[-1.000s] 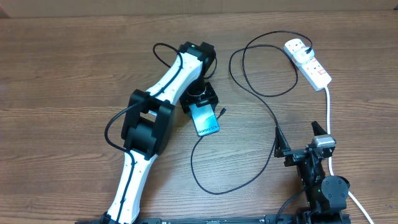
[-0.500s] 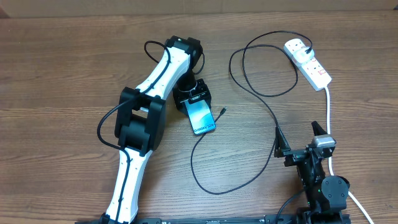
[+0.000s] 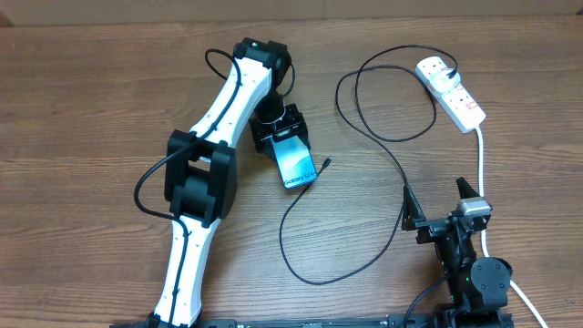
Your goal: Plug charger to phone and switch on socket
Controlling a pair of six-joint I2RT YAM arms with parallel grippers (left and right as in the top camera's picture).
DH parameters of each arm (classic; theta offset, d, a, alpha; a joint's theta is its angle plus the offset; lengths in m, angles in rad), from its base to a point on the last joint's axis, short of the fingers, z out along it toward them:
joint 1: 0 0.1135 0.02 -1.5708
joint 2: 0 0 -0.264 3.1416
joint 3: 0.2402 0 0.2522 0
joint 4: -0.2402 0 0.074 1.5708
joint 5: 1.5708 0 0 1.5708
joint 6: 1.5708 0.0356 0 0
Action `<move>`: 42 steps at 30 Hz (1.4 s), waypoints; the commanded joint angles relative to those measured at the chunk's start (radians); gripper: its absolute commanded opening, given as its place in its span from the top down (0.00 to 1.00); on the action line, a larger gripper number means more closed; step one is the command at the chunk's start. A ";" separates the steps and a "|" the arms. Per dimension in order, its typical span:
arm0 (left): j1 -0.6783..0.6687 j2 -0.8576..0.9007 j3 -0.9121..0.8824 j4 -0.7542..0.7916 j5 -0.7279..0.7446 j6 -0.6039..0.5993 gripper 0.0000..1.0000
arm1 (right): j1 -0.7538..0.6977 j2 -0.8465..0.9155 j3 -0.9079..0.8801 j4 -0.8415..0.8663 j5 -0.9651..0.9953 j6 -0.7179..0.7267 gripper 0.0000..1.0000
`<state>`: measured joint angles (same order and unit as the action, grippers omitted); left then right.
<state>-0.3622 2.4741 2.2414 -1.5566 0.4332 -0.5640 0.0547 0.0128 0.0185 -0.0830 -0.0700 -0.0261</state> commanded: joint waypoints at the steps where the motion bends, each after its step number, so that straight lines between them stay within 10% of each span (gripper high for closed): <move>1: 0.024 0.011 0.033 -0.009 0.188 0.085 0.34 | 0.005 -0.010 -0.010 0.003 0.013 -0.002 0.00; 22: 0.140 0.011 0.033 -0.066 0.667 0.229 0.34 | 0.005 -0.010 -0.010 0.059 -0.018 0.011 0.00; 32: 0.140 0.011 0.033 -0.066 0.825 0.251 0.35 | 0.007 -0.010 0.009 0.396 -0.472 0.423 0.00; 42: 0.141 0.011 0.033 -0.067 1.018 0.254 0.35 | 0.006 0.202 0.369 -0.180 -0.379 0.194 0.00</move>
<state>-0.2211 2.4744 2.2459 -1.6203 1.3056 -0.3359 0.0547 0.1345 0.2771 -0.1898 -0.5034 0.2710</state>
